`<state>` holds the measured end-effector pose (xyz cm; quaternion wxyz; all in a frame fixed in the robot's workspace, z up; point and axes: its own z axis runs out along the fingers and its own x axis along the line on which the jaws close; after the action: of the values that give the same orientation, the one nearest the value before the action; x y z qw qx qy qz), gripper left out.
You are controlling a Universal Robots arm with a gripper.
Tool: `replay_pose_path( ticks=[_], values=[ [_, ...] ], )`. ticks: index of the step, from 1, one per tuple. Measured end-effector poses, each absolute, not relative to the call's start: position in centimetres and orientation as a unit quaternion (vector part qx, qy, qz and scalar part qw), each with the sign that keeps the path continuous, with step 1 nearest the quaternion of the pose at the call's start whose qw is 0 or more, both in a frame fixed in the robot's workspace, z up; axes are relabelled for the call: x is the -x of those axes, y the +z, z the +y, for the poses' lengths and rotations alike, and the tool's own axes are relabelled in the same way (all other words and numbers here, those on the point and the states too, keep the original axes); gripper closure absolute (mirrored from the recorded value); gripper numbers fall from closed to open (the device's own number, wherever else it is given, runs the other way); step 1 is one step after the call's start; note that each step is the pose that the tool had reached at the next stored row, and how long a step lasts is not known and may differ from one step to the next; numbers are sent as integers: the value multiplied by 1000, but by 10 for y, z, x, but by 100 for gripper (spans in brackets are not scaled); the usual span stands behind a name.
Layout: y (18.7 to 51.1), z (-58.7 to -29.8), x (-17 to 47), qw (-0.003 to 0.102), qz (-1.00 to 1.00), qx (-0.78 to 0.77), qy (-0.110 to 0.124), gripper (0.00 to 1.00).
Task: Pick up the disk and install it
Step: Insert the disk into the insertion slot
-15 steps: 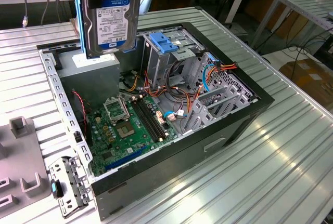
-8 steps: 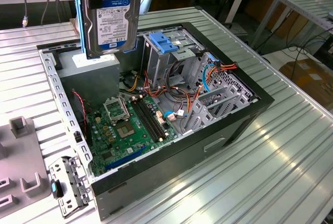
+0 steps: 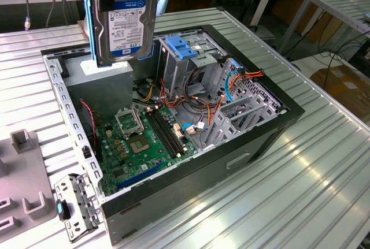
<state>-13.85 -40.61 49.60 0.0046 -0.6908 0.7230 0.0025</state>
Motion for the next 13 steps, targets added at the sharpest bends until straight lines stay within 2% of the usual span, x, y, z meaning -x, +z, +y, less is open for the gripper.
replay_pose_path(
  ticks=[13],
  values=[
    [496, -425, 138, 5, 723, 691, 2, 63]
  ],
)
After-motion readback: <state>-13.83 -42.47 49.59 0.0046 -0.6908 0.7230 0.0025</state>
